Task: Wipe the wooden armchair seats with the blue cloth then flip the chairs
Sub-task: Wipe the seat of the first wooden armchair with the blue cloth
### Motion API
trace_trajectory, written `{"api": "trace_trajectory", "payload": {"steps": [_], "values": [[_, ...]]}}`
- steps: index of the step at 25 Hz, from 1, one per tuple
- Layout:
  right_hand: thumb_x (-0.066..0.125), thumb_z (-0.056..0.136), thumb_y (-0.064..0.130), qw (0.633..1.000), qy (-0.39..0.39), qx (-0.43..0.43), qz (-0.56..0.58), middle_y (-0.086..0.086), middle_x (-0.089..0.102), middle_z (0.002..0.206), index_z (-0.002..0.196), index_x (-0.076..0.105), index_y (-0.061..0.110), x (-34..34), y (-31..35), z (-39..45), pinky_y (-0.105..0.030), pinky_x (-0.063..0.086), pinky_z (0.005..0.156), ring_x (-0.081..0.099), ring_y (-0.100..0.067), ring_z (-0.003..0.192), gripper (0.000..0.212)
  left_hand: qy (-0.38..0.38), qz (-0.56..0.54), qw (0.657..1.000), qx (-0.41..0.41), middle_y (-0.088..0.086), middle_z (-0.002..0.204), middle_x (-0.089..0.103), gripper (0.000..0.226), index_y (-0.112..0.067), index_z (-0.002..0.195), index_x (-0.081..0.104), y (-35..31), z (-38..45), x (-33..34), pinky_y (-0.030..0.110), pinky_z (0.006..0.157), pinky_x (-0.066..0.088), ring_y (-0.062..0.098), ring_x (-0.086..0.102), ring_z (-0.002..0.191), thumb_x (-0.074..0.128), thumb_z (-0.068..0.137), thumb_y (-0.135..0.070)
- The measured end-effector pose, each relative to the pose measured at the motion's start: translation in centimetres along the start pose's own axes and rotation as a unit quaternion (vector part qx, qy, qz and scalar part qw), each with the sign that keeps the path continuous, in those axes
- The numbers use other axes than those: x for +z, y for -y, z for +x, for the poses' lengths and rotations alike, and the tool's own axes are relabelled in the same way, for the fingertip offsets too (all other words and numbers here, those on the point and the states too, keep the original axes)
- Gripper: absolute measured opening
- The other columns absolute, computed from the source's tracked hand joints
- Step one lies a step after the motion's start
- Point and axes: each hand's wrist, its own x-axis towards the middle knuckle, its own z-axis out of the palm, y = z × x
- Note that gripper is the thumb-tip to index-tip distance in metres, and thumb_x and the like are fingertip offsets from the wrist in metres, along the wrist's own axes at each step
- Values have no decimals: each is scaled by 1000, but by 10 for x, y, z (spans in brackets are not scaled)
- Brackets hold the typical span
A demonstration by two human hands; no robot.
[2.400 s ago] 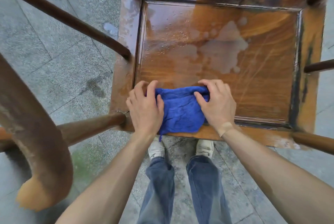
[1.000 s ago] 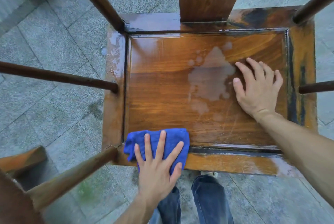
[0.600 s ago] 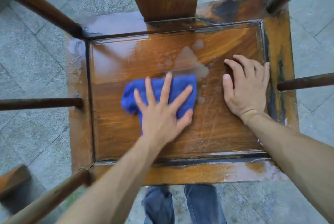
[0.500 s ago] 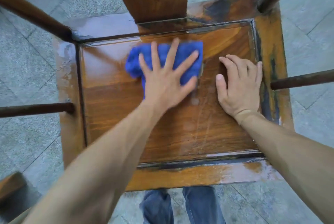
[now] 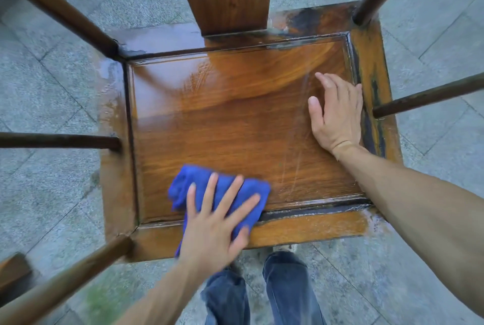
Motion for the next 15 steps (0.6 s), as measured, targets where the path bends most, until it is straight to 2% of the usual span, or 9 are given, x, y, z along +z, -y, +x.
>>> {"api": "trace_trajectory", "payload": {"steps": [2,4,8,11,15], "values": [[32,101,43,1000,8,-1,-4,-9,49,145,143,47,18,-1,-1,-1,-60,14,121,41,-34,135,51,33,16,999,-25,-1,162,32,62,-48,149,35,3,-54,10,75,110,18,43,14,152,48,89,-55],[32,101,43,1000,6,2,3,-9,49,144,141,48,18,-1,-1,-1,-61,14,121,41,-34,135,50,60,22,997,-44,0,160,35,60,-49,148,38,5,-65,15,77,108,20,46,18,150,47,89,-57],[34,101,44,999,-12,5,44,-9,44,149,144,44,18,0,0,0,-59,14,121,39,-31,139,52,64,13,998,22,-1,160,34,65,-53,146,36,-21,-34,14,79,104,23,48,21,147,55,85,-61],[37,99,47,994,-37,13,104,-12,38,155,147,41,16,-1,-3,0,-59,20,118,34,-30,145,58,28,-27,999,29,-3,164,27,60,-54,147,34,-53,41,1,78,106,22,48,22,148,50,89,-62],[39,98,47,985,-70,43,151,-14,32,160,151,37,12,-1,-7,4,-51,27,117,32,-31,147,64,-33,-41,999,-4,-1,168,15,54,-50,151,27,-52,224,-19,72,115,7,45,9,152,34,97,-57]]}}
